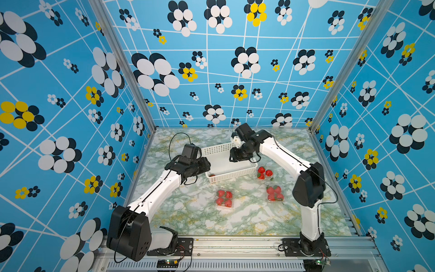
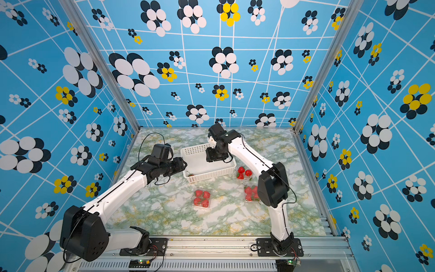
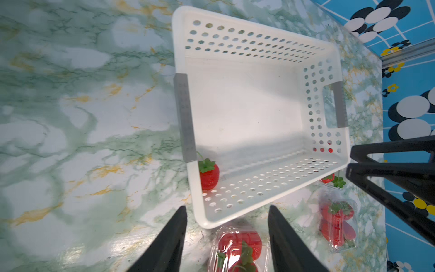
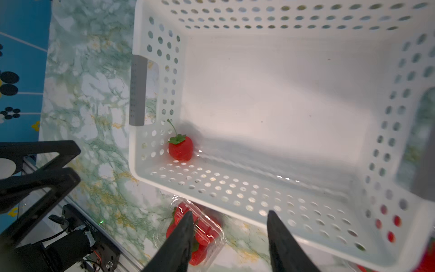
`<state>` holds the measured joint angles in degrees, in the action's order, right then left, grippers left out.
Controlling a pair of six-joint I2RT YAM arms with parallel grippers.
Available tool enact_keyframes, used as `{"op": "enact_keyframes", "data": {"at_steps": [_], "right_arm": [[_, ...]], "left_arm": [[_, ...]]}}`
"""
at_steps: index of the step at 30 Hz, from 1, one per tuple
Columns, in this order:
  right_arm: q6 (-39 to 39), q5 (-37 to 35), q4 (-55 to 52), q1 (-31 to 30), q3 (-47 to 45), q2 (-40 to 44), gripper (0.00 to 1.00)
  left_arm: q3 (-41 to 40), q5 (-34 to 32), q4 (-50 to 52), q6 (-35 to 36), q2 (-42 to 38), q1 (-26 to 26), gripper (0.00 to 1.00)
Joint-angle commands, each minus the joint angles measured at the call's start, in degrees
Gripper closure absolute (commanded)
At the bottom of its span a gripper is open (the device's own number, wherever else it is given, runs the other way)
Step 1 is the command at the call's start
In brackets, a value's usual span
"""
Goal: Pack strawberries into containers
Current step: Pick up the strawberry from the basket.
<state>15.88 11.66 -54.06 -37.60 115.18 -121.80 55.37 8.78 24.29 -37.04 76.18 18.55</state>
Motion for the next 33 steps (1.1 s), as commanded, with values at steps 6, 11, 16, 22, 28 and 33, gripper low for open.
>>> {"op": "enact_keyframes", "data": {"at_steps": [6, 11, 16, 22, 28, 33], "right_arm": [[0.7, 3.3, -8.6, -5.5, 18.2, -17.3, 0.49], [0.4, 5.2, -10.2, -6.2, 21.1, -20.7, 0.49], [0.6, 8.0, -10.4, -6.9, 20.7, -21.6, 0.48], [1.1, 8.6, -11.0, -7.7, 20.8, -22.4, 0.48], [1.3, 9.0, -11.3, -8.4, 21.2, -24.5, 0.48], [1.0, 8.8, -13.2, -8.7, 23.1, -26.6, 0.51]], "left_arm": [[-4.6, 3.0, -1.2, -1.1, 0.0, -3.2, 0.43], [-6.4, 4.9, -4.3, -2.2, 1.0, -3.4, 0.43], [-7.2, 5.5, -5.8, -2.4, 1.8, -3.5, 0.43], [-7.7, 5.7, -6.5, -2.3, 2.0, -3.6, 0.43], [-8.6, 5.8, -6.5, -2.3, 1.3, -4.0, 0.43], [-9.6, 5.9, -6.7, -2.2, 0.5, -4.4, 0.43]]}}
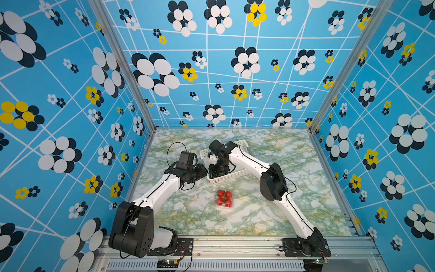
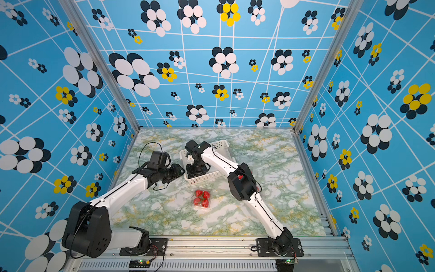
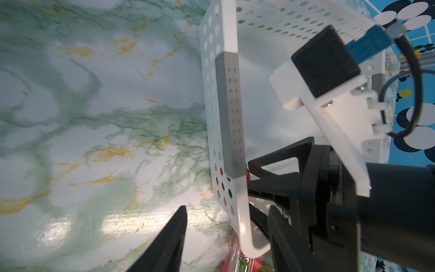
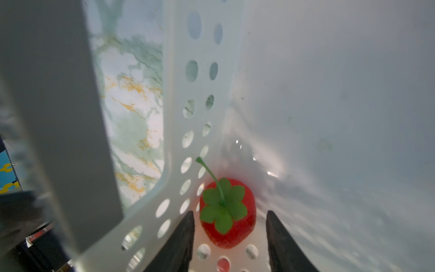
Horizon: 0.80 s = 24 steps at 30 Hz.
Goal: Pack strawberries into containers
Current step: Pick up the strawberry from the basket.
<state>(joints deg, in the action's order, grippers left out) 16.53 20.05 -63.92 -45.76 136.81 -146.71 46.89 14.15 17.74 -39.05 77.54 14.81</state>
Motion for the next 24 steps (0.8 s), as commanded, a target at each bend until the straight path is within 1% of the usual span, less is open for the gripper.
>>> {"op": "enact_keyframes", "data": {"at_steps": [1, 8, 14, 18, 24], "right_arm": [[0.2, 0.3, -3.6, -0.5, 1.4, -1.7, 0.51], [-0.6, -1.2, -5.8, -0.6, 0.3, -1.4, 0.64], [-1.0, -3.3, -5.9, 0.0, -0.9, 0.1, 0.80], [-0.7, -4.9, -4.4, 1.6, -1.0, 3.3, 0.82], [-0.2, -6.1, -2.1, 5.7, -1.0, 8.7, 0.83]], "left_arm": [[-1.3, 0.6, -0.4, -0.3, -0.8, -0.6, 0.43], [-2.4, 1.1, -1.8, -0.8, -0.7, -0.7, 0.43], [-2.1, 1.3, -1.7, -0.6, -1.0, -0.6, 0.43], [-1.9, 1.3, -1.6, -0.4, -1.4, -0.5, 0.43], [-0.3, 0.7, 0.0, -0.2, -2.0, -0.1, 0.43]]}}
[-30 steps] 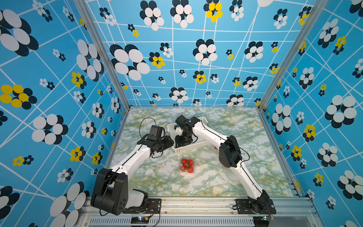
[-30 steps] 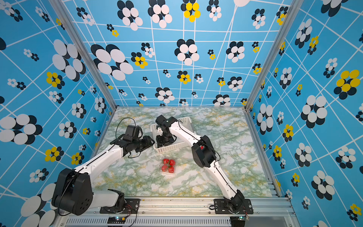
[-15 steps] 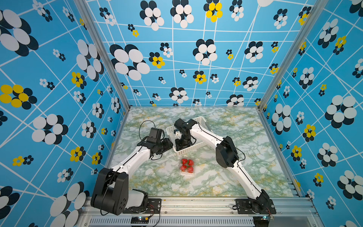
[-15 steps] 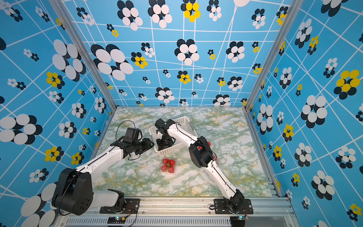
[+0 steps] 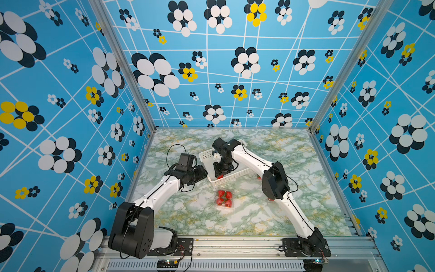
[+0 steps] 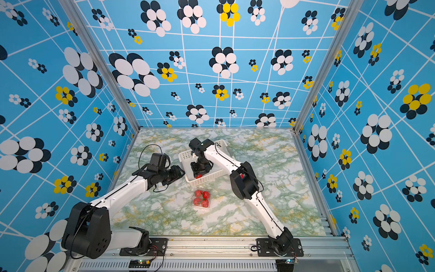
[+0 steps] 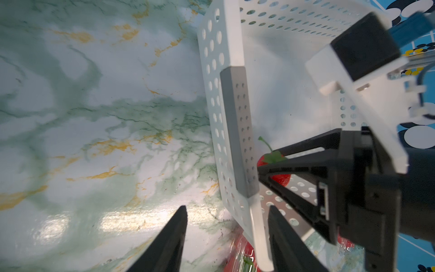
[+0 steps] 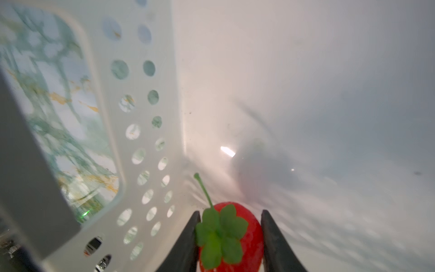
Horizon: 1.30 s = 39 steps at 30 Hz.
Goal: Pack strawberries into containers
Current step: Pick up the strawberry from the basket, then place the strawberry in the packing box.
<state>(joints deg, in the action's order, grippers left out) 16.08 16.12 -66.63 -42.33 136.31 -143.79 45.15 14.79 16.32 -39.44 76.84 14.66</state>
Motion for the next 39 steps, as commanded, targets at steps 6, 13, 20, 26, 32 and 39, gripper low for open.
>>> {"op": "enact_keyframes", "data": {"at_steps": [6, 13, 20, 26, 32, 39], "right_arm": [[-0.1, -3.9, 1.9, 6.3, -5.0, 12.5, 0.82], [0.1, -5.0, 9.5, 14.8, -26.3, 28.5, 0.82], [-1.0, -3.3, 15.1, 24.2, -45.1, 38.2, 0.82], [-0.9, -3.4, 18.7, 26.8, -54.0, 39.3, 0.82], [-0.8, -3.4, 20.1, 28.6, -58.7, 40.9, 0.83], [-1.8, -3.8, 19.8, 29.1, -59.7, 40.1, 0.82]], "left_arm": [[6.1, -1.5, 4.7, 0.5, -1.4, 2.6, 0.43], [17.7, -4.0, 8.6, 1.0, 2.3, 13.7, 0.43], [25.5, -3.5, 6.9, 0.0, 12.8, 24.6, 0.43], [31.1, -1.5, 5.9, 0.4, 21.5, 29.2, 0.44], [33.6, 0.6, 5.0, 0.6, 26.9, 31.1, 0.44], [34.2, 1.2, 4.2, 0.1, 30.8, 31.4, 0.45]]}}
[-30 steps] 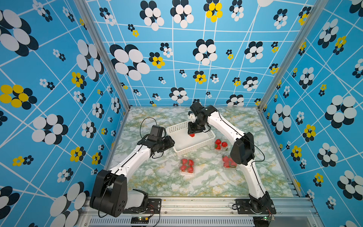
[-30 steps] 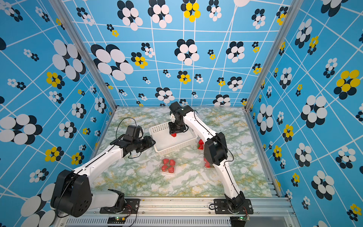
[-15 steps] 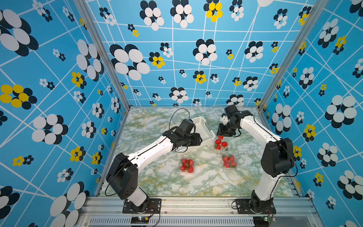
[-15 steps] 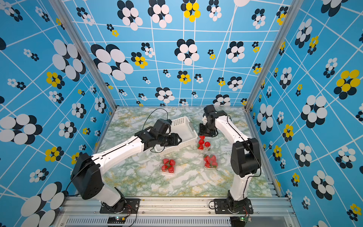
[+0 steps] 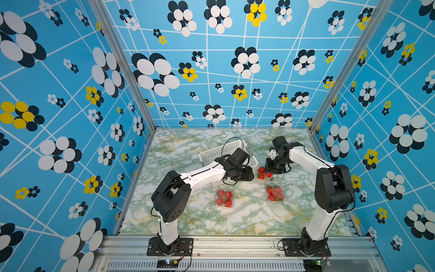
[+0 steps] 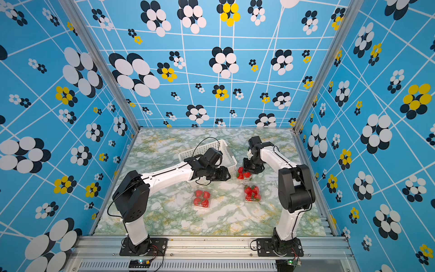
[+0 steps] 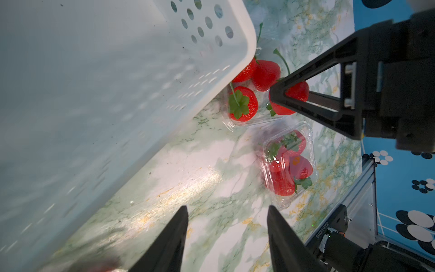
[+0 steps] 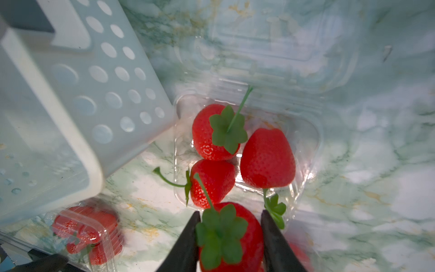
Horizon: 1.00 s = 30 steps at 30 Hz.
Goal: Pack strawberries into containers
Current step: Place the strawberry in the packing box, then adjust the basket at the center of the board.
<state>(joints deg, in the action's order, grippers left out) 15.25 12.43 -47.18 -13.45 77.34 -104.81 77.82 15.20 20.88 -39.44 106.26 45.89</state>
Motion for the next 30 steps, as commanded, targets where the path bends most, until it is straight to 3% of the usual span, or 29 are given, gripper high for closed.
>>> {"op": "enact_keyframes", "data": {"at_steps": [1, 10, 30], "right_arm": [[-1.0, -0.4, 0.2, 0.2, -0.6, 1.0, 0.81], [-1.4, -1.2, -0.9, 0.2, -0.5, 0.0, 0.66], [-1.9, -1.7, -0.8, 0.2, -0.5, -2.8, 0.50]], "left_arm": [[1.4, 0.8, -0.3, 0.0, 1.7, 0.1, 0.45], [-1.1, 0.3, -1.3, -1.7, 3.1, -0.6, 0.46], [-4.3, -0.9, -2.5, -2.5, 4.0, -4.0, 0.46]]}}
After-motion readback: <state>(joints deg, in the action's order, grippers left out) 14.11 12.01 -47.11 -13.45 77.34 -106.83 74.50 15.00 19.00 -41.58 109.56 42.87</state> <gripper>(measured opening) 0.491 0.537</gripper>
